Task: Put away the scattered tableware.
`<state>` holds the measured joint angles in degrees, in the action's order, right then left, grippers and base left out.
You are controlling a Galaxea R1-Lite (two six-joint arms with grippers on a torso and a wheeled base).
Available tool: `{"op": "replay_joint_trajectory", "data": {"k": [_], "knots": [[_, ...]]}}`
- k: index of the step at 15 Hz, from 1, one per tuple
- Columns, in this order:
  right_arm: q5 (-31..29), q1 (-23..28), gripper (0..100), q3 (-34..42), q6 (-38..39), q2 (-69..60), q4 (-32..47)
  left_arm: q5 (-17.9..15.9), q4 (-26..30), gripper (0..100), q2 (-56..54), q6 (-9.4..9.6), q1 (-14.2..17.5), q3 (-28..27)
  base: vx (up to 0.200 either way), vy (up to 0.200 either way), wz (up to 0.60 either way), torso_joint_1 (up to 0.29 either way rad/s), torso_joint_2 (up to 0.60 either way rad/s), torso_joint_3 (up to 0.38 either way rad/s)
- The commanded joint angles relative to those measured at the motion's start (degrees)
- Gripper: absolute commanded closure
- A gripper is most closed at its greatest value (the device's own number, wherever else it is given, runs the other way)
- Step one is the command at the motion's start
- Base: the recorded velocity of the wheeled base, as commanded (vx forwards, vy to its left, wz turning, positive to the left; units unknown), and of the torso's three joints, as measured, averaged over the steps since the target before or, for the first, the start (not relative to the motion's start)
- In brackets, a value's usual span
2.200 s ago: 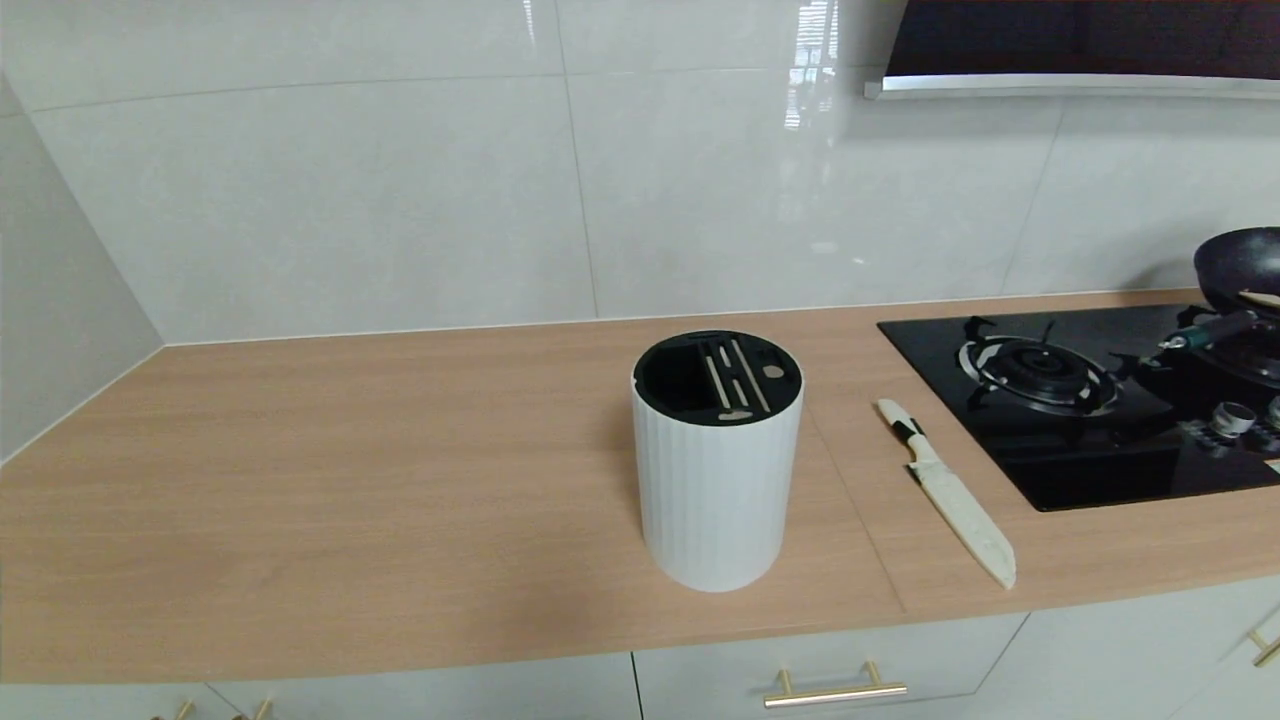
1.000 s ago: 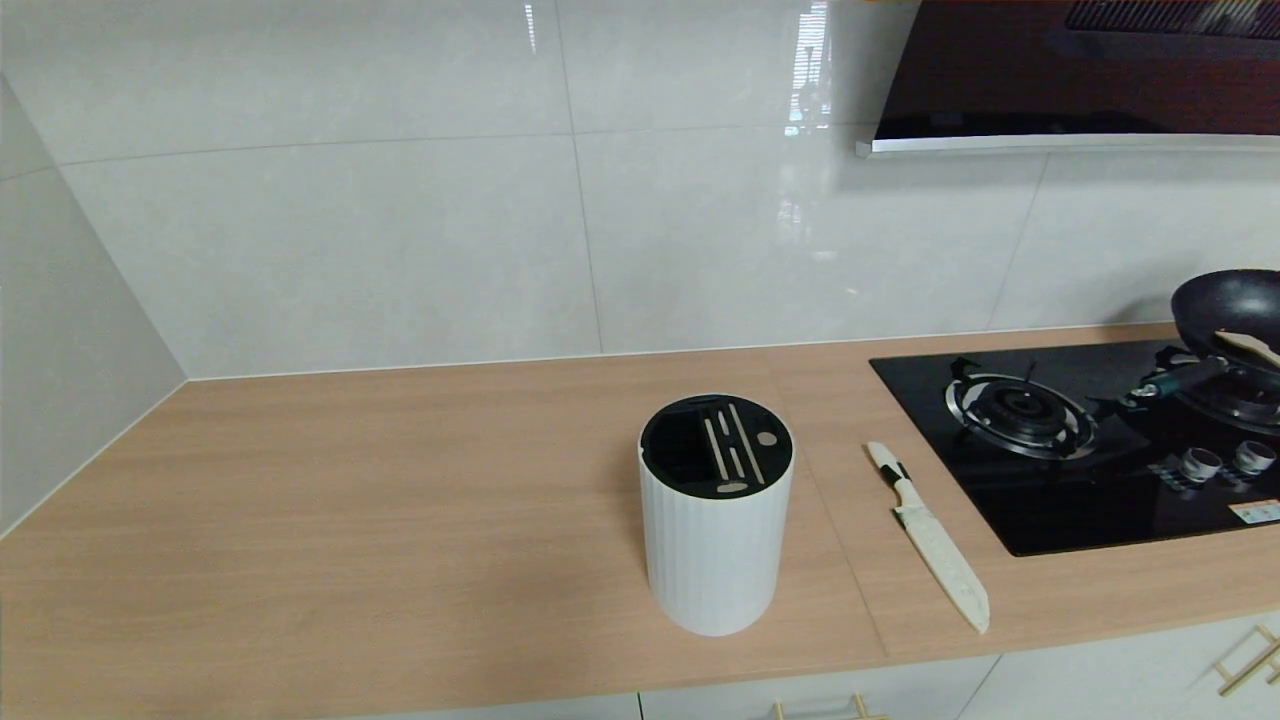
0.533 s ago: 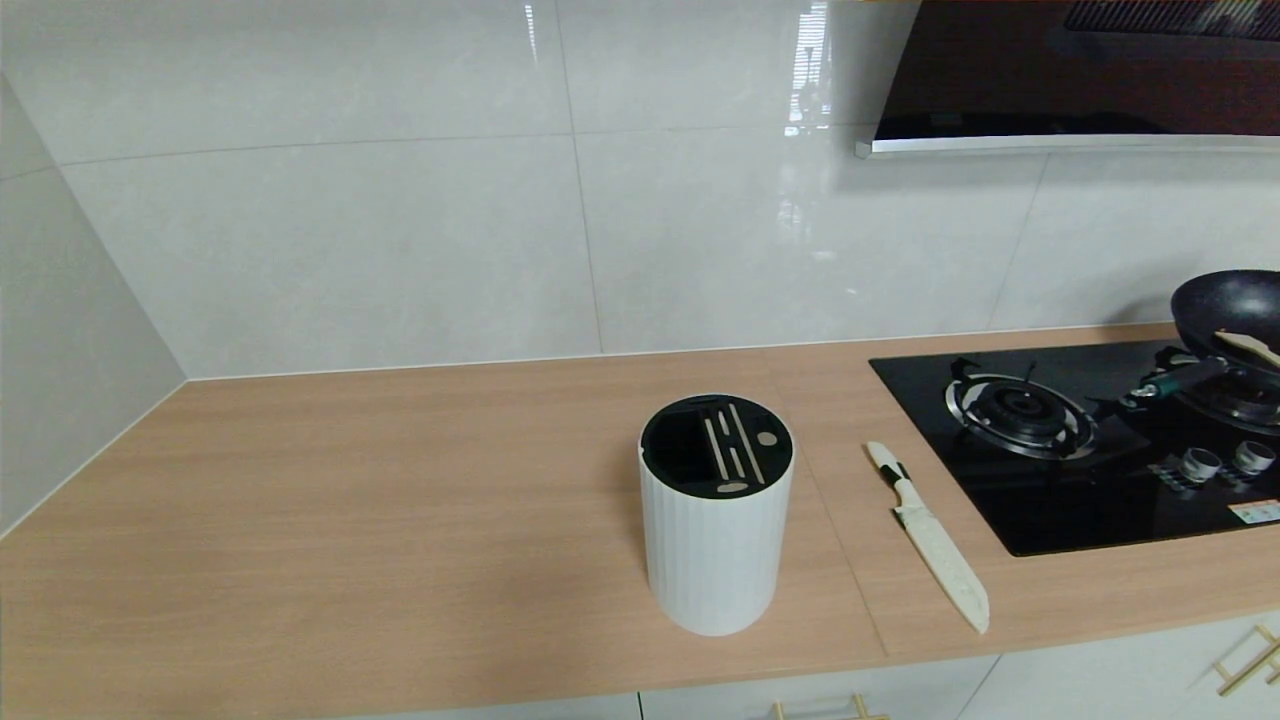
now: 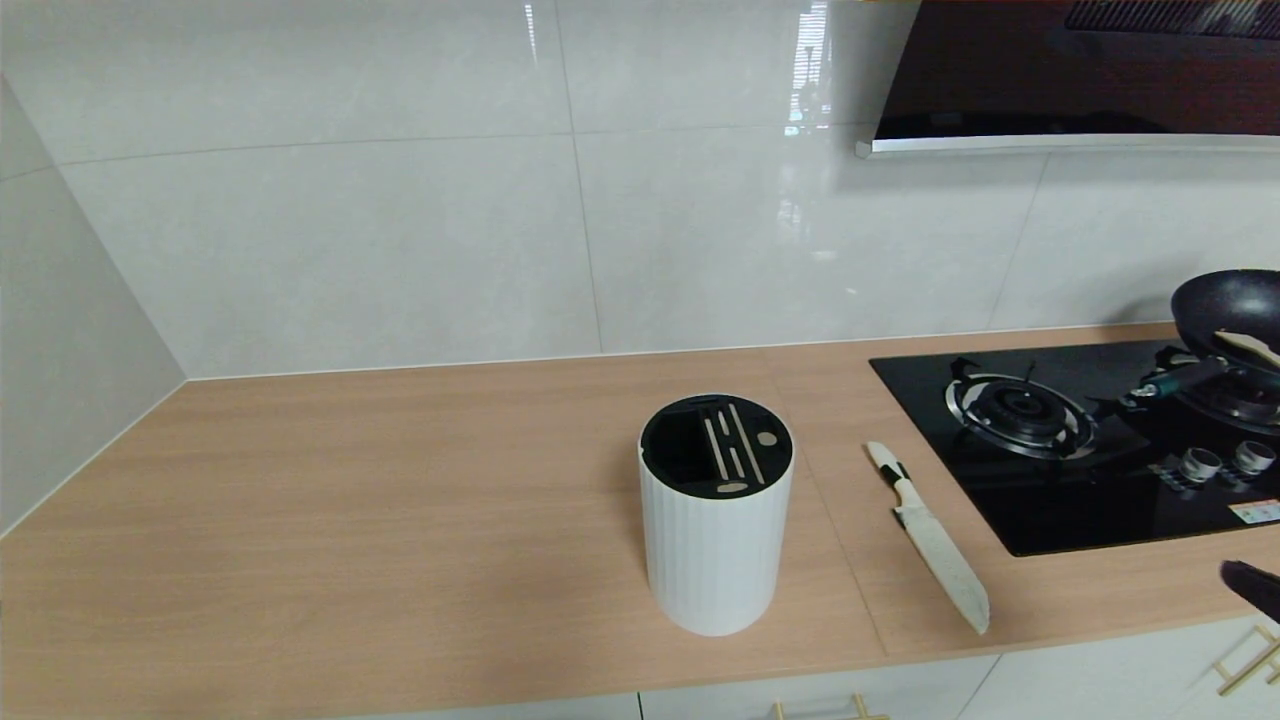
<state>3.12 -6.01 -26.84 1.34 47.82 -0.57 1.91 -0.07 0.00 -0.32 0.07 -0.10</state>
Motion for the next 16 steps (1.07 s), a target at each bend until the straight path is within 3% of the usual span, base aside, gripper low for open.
{"op": "replay_joint_trajectory", "data": {"k": [1,9,16], "knots": [[-1.0,-5.8,0,-12.1,0.2,30.5,-1.8,0.0,0.0,0,0.1,-0.03,0.0,0.0,0.000,0.000,0.00,0.000,0.00,0.000],[-5.1,-6.1,0,-16.3,-1.4,60.2,-24.7,0.0,0.0,0,0.1,-0.03,0.0,0.0,0.000,0.000,0.00,0.000,0.00,0.000],[-8.0,-5.8,0,-16.2,-2.0,72.0,-37.4,0.0,0.0,0,0.1,-0.03,0.0,0.0,0.000,0.000,0.00,0.000,0.00,0.000]]}}
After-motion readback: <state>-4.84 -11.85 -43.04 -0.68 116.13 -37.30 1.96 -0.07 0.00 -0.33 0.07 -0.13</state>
